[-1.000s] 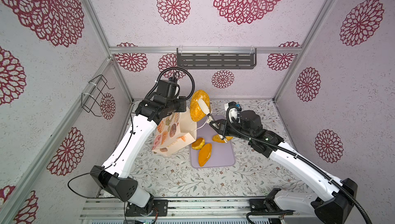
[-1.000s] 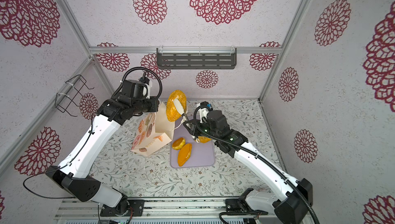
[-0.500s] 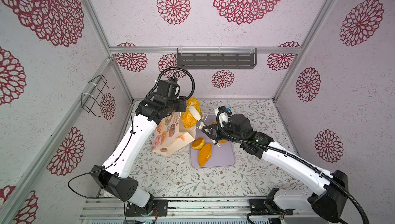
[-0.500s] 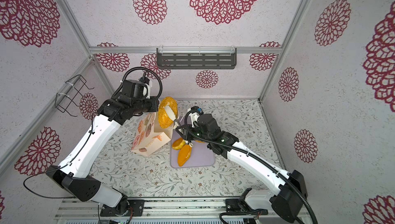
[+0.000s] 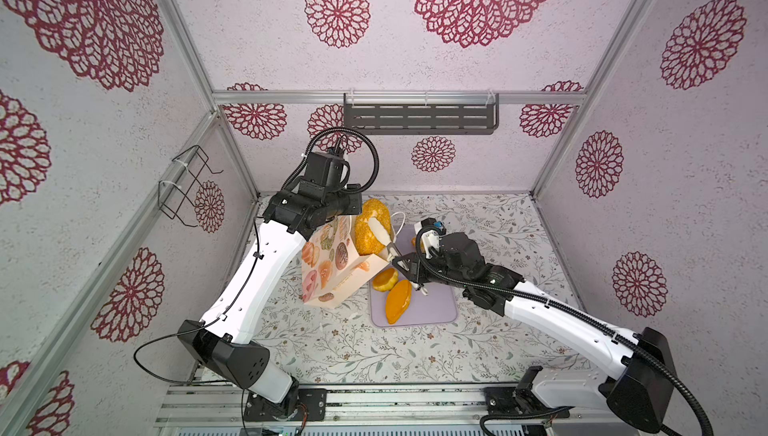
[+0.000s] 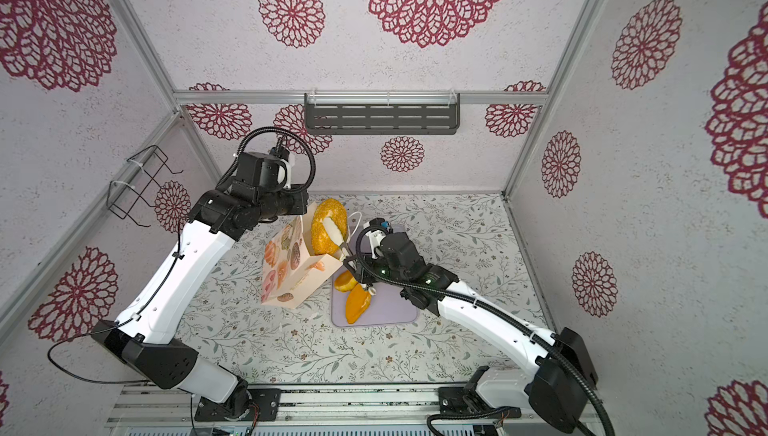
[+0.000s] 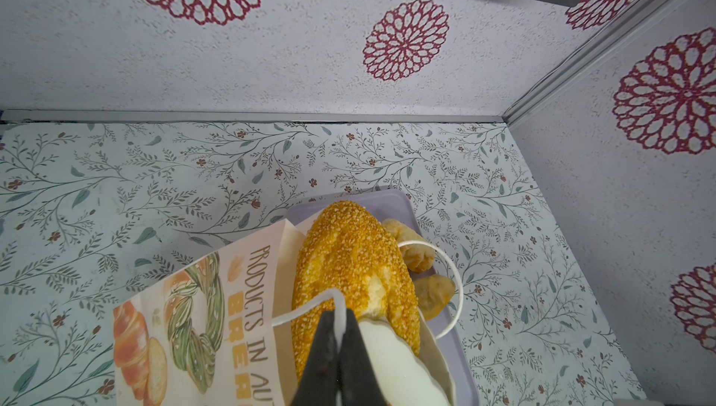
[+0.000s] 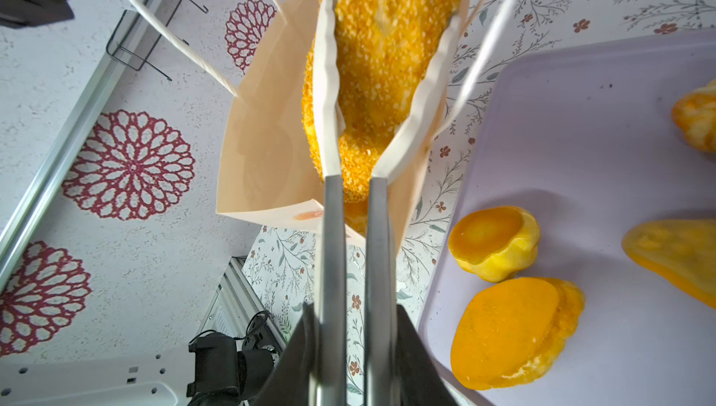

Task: Place the fake bread into the paper bag
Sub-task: 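Carry the loaf over the bag opening while the left gripper holds the bag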

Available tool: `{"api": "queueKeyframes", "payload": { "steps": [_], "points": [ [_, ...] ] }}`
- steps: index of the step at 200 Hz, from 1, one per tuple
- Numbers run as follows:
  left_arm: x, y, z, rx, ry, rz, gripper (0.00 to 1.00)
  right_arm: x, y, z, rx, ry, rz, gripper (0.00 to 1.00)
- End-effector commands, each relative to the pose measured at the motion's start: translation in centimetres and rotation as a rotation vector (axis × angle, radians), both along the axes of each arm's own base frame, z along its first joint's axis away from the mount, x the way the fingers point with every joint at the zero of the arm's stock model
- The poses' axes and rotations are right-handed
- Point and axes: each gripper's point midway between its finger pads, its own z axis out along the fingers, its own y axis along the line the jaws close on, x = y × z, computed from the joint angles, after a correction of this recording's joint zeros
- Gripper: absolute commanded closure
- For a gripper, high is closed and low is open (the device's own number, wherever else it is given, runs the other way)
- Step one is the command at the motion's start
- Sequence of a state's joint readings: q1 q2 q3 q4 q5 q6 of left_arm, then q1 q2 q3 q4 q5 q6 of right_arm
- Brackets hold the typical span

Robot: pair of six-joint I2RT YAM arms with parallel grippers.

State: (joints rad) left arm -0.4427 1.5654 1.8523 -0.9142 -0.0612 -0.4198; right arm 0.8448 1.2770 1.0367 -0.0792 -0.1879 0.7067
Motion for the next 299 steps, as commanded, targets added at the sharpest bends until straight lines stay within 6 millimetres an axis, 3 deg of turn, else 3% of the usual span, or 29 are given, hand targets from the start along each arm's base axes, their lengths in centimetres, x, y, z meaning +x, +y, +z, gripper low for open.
{"api": "queueKeyframes", "payload": {
  "steps": [1,31,86,103,166,207,245,299],
  "points": [
    [0.3,-0.5,1.1,-0.003,-0.032,-0.009,1.00,-0.5,0.4,4.5,0.091,-0.128,0.029,0.88],
    [0.4,-0.3,0.5,0.016,-0.017,-0.001,1.00,-1.3,0.6,4.8,0.091,-0.156,0.047,0.88],
    [0.3,0.0,-0.1,0.028,-0.010,0.010,1.00,-2.7,-1.0,8.3,0.136,-0.271,0.041,0.87],
    [0.4,0.1,0.1,0.029,-0.013,0.012,1.00,-2.9,-1.3,8.4,0.129,-0.275,0.041,0.87],
    [0.5,-0.4,1.9,0.007,-0.045,-0.004,1.00,-3.1,-1.3,4.9,0.109,-0.190,0.038,0.87],
    [0.5,-0.2,2.2,0.010,-0.055,0.000,1.00,-3.3,-1.0,4.5,0.131,-0.178,0.044,0.87],
    [0.9,-0.2,2.4,0.033,-0.076,-0.009,1.00,-3.8,0.2,4.6,0.152,-0.162,0.084,0.85],
    [0.9,0.6,3.8,0.069,-0.105,0.013,1.00,-2.8,2.5,2.3,0.118,-0.056,0.103,0.83]
  ]
}}
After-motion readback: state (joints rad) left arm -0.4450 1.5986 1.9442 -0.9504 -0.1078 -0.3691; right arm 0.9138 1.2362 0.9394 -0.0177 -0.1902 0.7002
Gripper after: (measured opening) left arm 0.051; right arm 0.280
